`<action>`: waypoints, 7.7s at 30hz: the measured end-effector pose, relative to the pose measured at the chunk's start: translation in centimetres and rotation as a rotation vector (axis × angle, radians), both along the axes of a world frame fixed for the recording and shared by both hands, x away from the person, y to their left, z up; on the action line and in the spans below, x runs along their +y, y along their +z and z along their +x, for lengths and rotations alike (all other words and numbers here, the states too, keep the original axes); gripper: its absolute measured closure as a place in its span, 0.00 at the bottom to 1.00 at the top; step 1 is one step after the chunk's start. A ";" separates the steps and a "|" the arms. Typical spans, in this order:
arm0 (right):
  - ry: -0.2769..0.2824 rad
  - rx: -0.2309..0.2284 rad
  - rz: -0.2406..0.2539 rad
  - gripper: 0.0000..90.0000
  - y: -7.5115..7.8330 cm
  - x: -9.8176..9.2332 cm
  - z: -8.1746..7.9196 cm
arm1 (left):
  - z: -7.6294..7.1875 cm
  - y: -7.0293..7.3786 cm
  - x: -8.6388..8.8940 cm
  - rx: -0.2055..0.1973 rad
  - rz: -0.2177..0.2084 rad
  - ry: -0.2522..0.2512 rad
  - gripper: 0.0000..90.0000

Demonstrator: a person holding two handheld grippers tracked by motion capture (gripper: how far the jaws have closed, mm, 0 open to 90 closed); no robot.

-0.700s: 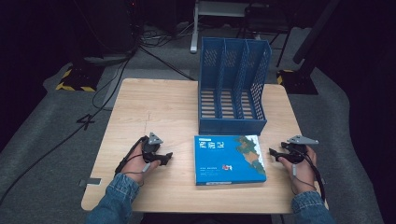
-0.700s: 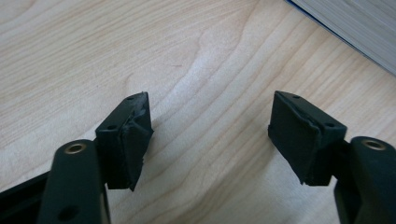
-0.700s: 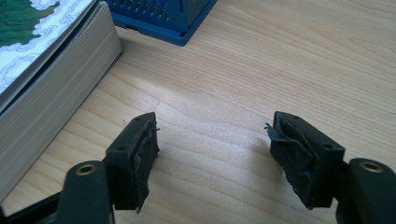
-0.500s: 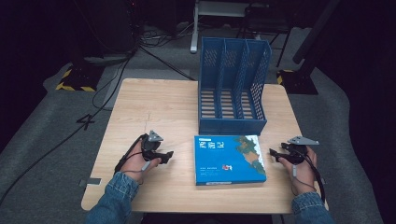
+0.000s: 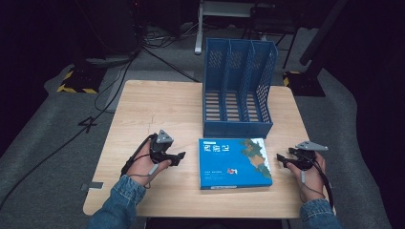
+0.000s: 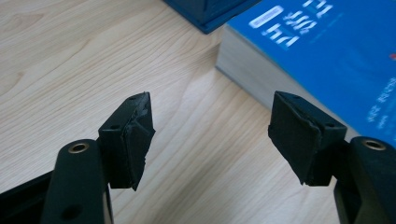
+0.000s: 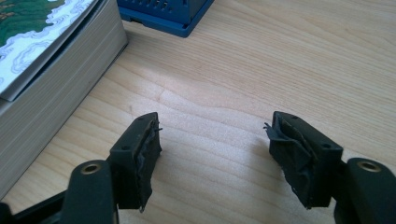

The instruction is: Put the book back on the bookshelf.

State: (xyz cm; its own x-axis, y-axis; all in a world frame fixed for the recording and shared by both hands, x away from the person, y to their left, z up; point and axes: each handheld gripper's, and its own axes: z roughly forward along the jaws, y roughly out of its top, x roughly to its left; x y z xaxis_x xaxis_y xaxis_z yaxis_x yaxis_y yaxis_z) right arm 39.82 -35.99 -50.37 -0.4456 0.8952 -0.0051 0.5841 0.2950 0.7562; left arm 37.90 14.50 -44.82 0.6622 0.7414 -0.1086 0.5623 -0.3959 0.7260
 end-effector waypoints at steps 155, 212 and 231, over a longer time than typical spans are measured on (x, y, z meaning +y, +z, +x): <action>0.539 -0.414 -0.359 0.02 1.0 19.0 -10.3 | 0.4 2.6 -10.7 0.418 -0.188 -0.309 0.91; 0.570 -0.730 -0.501 0.11 -1.8 18.8 -8.5 | -1.4 -0.2 -11.8 0.483 -0.218 -0.247 0.73; 0.545 -0.606 -0.546 0.08 -0.2 20.1 -8.0 | -0.3 1.2 -12.1 0.497 -0.230 -0.281 0.78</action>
State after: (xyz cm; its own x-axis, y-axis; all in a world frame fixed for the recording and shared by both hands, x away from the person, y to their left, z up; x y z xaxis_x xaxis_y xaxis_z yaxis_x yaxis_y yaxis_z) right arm 31.83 -15.85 -50.57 -0.5824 0.3748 -0.7213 -0.1777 0.8072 0.5629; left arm 37.58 2.42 -43.62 0.6578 0.4668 -0.5911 0.7525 -0.4421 0.4882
